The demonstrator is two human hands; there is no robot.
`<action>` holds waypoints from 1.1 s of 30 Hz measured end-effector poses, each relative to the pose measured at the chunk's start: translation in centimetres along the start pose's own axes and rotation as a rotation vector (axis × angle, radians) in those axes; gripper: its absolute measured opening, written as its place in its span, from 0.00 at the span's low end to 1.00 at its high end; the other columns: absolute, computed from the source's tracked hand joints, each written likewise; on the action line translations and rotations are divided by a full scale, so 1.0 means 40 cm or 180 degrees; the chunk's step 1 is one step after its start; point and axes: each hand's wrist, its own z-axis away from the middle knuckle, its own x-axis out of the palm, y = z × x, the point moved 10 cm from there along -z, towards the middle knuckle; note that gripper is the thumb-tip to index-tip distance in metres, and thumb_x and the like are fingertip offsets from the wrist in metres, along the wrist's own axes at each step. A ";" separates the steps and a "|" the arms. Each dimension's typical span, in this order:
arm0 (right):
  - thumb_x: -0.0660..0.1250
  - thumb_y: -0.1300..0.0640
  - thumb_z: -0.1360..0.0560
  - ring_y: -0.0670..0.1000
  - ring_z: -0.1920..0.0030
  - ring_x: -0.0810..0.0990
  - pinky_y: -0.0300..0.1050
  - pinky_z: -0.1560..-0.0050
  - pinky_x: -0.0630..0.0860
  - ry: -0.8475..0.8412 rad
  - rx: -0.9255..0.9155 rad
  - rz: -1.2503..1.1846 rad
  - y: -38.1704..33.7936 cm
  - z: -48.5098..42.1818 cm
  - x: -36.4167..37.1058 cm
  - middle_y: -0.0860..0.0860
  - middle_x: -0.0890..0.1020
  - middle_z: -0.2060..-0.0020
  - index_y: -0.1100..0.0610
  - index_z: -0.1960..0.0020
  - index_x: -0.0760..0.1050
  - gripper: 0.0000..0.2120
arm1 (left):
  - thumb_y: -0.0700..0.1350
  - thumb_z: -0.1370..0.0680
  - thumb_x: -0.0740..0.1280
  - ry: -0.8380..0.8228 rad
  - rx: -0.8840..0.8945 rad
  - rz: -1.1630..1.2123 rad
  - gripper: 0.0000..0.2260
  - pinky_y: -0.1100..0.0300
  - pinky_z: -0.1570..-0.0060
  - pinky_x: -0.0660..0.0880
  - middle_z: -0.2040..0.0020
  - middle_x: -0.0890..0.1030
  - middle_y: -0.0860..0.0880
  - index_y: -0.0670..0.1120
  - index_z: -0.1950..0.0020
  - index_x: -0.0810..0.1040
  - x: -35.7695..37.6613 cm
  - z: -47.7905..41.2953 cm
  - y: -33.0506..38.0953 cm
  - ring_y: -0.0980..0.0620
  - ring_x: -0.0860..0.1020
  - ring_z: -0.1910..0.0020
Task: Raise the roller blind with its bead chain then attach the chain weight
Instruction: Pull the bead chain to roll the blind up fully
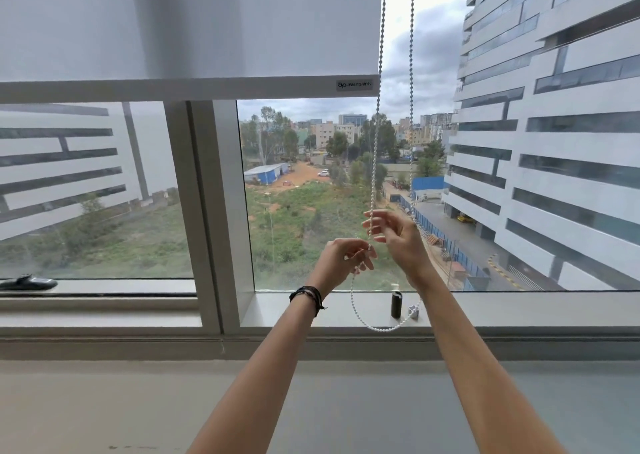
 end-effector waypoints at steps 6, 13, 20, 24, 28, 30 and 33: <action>0.52 0.64 0.19 0.47 0.59 0.81 0.35 0.59 0.78 -0.0168 -0.0321 -0.0206 -0.187 -0.119 0.026 0.55 0.81 0.55 0.63 0.39 0.70 0.13 | 0.36 0.22 0.64 -0.0115 0.0052 -0.0251 0.08 0.72 0.67 0.73 0.60 0.85 0.44 0.43 0.54 0.83 0.001 -0.016 0.005 0.63 0.77 0.69; 0.52 0.63 0.19 0.48 0.65 0.81 0.43 0.61 0.80 0.0087 -0.0641 -0.0596 -0.338 -0.187 -0.010 0.54 0.80 0.61 0.63 0.39 0.69 0.11 | 0.36 0.22 0.64 -0.0173 0.0162 -0.0308 0.07 0.72 0.66 0.74 0.60 0.86 0.43 0.41 0.54 0.82 0.013 -0.018 0.022 0.60 0.78 0.68; 0.56 0.62 0.19 0.42 0.76 0.76 0.40 0.70 0.77 0.0349 -0.1013 -0.0458 -0.388 -0.200 -0.070 0.45 0.80 0.77 0.64 0.51 0.76 0.11 | 0.35 0.22 0.64 -0.0224 0.0315 -0.0383 0.08 0.67 0.64 0.78 0.59 0.86 0.42 0.41 0.53 0.83 0.019 -0.024 0.034 0.57 0.79 0.65; 0.55 0.63 0.19 0.41 0.77 0.73 0.36 0.71 0.73 0.0339 -0.1211 -0.0492 -0.392 -0.191 -0.088 0.44 0.80 0.77 0.58 0.58 0.75 0.13 | 0.36 0.22 0.65 -0.0125 0.0375 -0.0249 0.07 0.67 0.63 0.78 0.59 0.86 0.42 0.41 0.53 0.83 0.024 -0.022 0.028 0.62 0.79 0.67; 0.54 0.64 0.19 0.41 0.77 0.72 0.32 0.73 0.70 0.0180 -0.1342 -0.0553 -0.402 -0.183 -0.092 0.44 0.80 0.77 0.59 0.59 0.74 0.13 | 0.34 0.23 0.66 -0.0153 0.0386 -0.0085 0.06 0.68 0.62 0.78 0.61 0.85 0.42 0.40 0.56 0.82 0.041 -0.017 0.019 0.64 0.79 0.67; 0.54 0.65 0.19 0.41 0.78 0.71 0.33 0.75 0.69 0.0137 -0.1385 -0.0536 -0.403 -0.182 -0.090 0.44 0.79 0.77 0.59 0.59 0.73 0.13 | 0.35 0.23 0.66 -0.0185 0.0366 -0.0008 0.06 0.66 0.61 0.79 0.61 0.85 0.42 0.40 0.56 0.82 0.045 -0.014 0.012 0.62 0.80 0.66; 0.55 0.65 0.20 0.42 0.79 0.70 0.34 0.76 0.69 0.0103 -0.1397 -0.0438 -0.394 -0.185 -0.083 0.44 0.79 0.77 0.59 0.59 0.74 0.13 | 0.37 0.23 0.66 -0.0311 0.0327 0.0063 0.05 0.65 0.62 0.80 0.60 0.85 0.42 0.40 0.56 0.82 0.053 -0.011 0.002 0.60 0.80 0.64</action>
